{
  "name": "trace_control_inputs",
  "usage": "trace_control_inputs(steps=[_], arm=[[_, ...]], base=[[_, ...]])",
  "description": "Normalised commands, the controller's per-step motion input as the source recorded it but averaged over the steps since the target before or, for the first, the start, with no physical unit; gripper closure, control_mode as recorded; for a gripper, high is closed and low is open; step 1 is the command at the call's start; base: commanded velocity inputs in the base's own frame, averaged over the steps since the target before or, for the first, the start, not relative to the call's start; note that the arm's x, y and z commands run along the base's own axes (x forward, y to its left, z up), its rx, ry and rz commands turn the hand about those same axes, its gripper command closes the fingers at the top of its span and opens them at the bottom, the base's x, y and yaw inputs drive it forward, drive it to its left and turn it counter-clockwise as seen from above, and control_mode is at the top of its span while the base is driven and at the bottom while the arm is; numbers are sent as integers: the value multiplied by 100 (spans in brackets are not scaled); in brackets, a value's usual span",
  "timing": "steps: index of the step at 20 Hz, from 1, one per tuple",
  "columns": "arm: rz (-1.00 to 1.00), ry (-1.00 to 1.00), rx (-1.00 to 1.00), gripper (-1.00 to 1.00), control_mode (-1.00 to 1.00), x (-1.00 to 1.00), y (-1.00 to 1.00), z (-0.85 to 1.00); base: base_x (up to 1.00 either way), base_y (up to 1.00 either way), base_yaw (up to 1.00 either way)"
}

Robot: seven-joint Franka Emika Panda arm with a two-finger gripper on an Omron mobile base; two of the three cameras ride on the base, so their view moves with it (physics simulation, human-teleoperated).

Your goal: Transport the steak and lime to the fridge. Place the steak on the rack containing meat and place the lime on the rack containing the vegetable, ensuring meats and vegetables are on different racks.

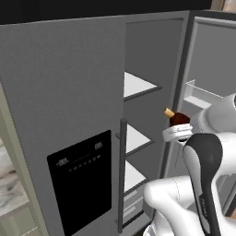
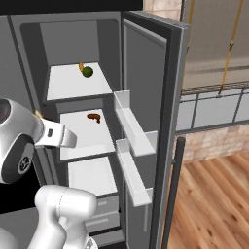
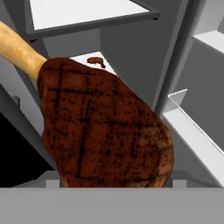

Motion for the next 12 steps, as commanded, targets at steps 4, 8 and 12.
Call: trace_control_inputs(steps=[4,8,12], arm=[[0,1,-2,100,-100,55,0,-23],[0,0,-2,100,-100,51,0,-21],[1,0,-2,100,-100,45,0,-21]], base=[[0,0,0],[0,0,0],[0,0,0]])
